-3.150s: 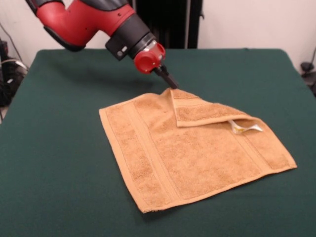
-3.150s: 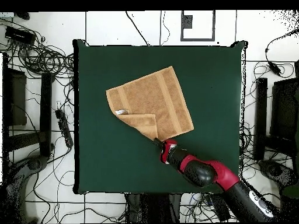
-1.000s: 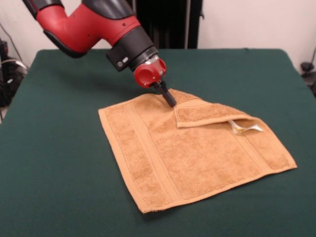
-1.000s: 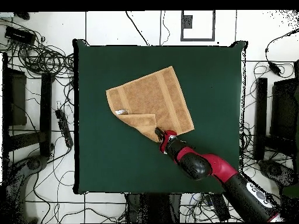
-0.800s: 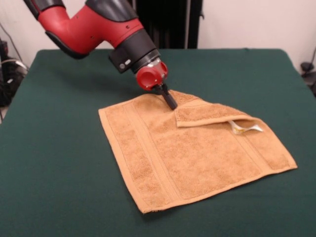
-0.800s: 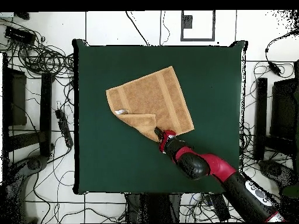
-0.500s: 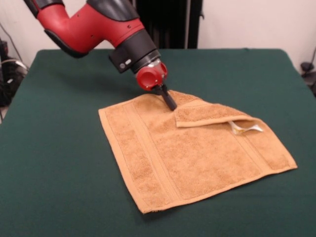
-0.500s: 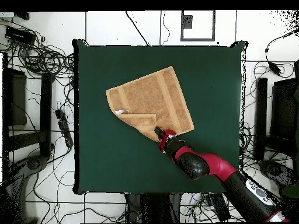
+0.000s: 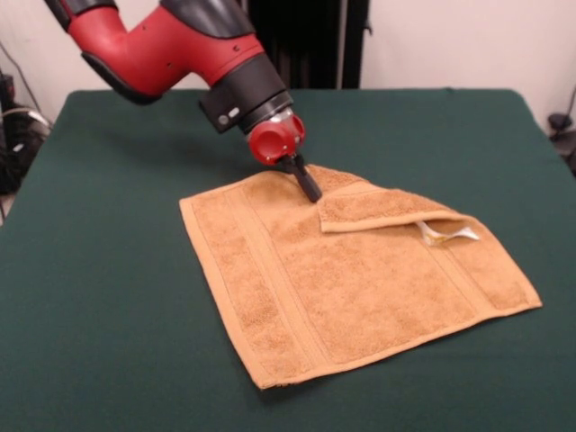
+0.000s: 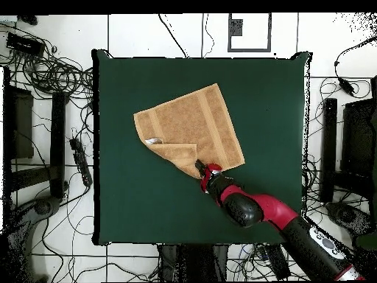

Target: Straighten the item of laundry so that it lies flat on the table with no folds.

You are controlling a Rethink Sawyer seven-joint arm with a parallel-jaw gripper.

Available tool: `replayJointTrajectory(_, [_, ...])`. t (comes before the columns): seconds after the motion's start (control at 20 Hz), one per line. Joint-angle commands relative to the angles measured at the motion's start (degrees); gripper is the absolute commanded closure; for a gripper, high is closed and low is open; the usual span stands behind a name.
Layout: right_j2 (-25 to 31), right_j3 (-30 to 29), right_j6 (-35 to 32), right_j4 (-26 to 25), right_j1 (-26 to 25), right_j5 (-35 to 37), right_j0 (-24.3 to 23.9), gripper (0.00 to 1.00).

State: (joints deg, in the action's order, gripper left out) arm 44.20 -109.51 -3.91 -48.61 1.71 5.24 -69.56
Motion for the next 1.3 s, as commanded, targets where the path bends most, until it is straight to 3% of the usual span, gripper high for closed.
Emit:
replayJointTrajectory(0.05, [-7.1,10.4,-13.4,-2.9,0.8,-3.8,6.2,1.00])
replayJointTrajectory(0.5, [-14.9,11.0,-15.8,-0.5,6.6,-9.4,13.9,1.00])
replayJointTrajectory(1.3, [-15.0,10.7,-13.7,1.1,6.8,-7.9,14.0,1.00])
